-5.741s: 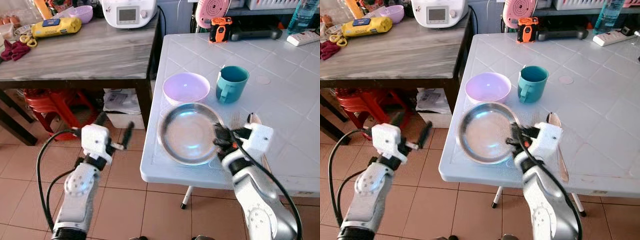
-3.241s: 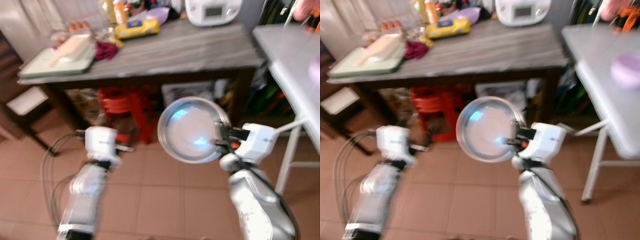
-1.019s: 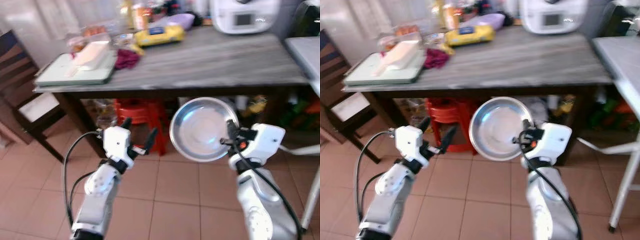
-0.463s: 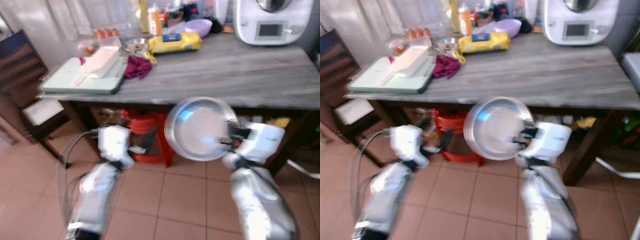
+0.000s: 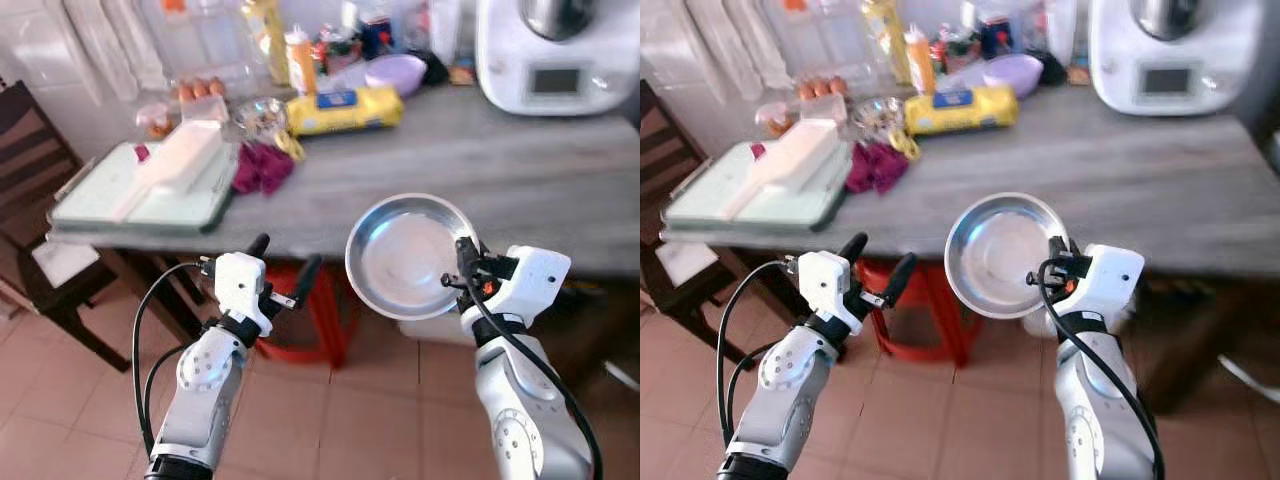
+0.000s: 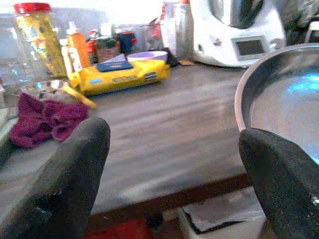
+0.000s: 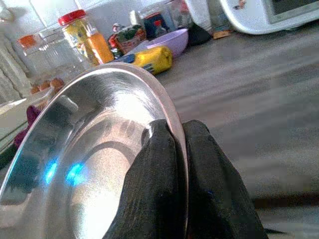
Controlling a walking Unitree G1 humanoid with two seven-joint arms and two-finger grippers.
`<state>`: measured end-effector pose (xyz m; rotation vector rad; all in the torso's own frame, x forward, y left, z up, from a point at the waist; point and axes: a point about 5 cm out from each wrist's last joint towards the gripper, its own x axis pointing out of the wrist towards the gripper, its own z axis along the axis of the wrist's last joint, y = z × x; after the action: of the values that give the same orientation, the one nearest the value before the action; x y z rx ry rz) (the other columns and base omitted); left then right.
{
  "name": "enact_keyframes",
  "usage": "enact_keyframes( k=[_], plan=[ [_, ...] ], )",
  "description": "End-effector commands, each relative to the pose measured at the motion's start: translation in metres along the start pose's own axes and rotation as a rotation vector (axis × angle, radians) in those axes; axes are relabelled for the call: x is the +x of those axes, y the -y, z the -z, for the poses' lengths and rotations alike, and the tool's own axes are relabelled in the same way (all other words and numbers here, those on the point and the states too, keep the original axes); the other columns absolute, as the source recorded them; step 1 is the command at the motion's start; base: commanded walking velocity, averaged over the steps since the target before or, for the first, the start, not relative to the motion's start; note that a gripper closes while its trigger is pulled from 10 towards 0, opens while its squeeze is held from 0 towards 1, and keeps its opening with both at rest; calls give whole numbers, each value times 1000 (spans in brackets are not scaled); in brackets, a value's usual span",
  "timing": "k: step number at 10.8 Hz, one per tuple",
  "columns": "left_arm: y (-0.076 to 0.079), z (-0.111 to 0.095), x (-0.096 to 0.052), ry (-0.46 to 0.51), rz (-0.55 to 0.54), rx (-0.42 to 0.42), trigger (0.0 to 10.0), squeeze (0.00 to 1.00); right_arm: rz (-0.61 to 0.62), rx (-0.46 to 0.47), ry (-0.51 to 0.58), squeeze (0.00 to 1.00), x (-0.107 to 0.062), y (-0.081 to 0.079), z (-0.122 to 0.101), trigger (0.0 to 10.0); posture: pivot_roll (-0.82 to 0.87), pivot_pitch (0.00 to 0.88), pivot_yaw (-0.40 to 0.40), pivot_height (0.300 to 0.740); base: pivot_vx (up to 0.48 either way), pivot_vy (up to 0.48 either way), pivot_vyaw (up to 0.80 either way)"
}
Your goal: Setting the table
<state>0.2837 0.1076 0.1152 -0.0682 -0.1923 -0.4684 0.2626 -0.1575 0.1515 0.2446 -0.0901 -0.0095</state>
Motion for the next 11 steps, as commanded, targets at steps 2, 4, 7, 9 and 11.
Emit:
enact_keyframes(
  k=[2, 4, 7, 9, 11],
  plan=[
    [-8, -1, -4, -3, -12, 26, 10000, 0, -20, 27, 27, 0, 1, -8, -5, 10000, -108, 91, 127, 740, 480, 0, 0],
    [-7, 1, -6, -12, -5, 28, 10000, 0, 16, 10, 39, 0, 2, -4, -6, 10000, -105, 91, 123, 740, 351, 0, 0],
    [-3, 2, -20, -17, 86, 16, 10000, 0, 89, 14, 64, 0, 2, 8, -13, 10000, -108, 96, 119, 740, 107, 0, 0],
    [-5, 0, -30, -24, 159, -2, 10000, 0, 167, 22, 68, 0, -2, 18, -16, 10000, -114, 100, 116, 740, 0, 0, 0],
    [-2, -2, -37, -51, 280, 8, 10000, 0, 200, 16, 49, 0, -5, 23, -14, 10000, -115, 99, 116, 740, 0, 0, 0]
  ],
)
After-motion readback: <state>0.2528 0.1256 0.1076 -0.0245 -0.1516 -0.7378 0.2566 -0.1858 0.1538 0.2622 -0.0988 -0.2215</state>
